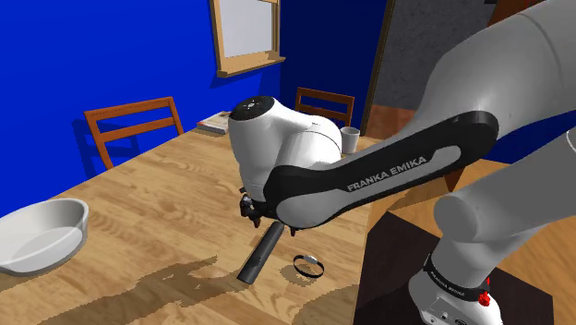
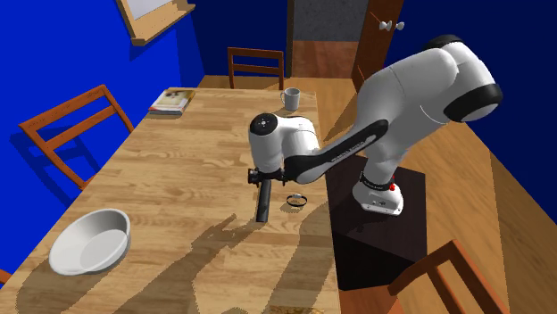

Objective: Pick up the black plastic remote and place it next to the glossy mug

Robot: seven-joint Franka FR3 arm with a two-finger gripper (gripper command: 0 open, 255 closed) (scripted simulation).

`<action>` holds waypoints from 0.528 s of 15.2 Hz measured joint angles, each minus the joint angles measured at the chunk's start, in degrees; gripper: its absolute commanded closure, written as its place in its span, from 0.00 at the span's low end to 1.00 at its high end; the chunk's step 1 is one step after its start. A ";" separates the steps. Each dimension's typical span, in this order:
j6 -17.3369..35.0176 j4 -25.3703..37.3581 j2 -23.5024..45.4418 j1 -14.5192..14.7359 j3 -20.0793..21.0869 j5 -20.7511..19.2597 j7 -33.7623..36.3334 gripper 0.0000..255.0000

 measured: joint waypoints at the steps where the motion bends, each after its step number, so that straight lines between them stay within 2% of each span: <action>1: 0.69 1.35 1.93 -5.07 5.46 -1.21 3.55 0.00; 2: 0.82 3.40 3.32 -11.49 12.10 -2.13 6.82 0.00; 3: 1.26 4.44 3.69 -15.92 16.46 -2.13 8.23 0.00; 5: 2.41 4.57 3.37 -19.83 20.34 -1.35 8.77 0.00; 8: 4.51 3.73 2.68 -23.55 24.03 -0.25 8.27 0.00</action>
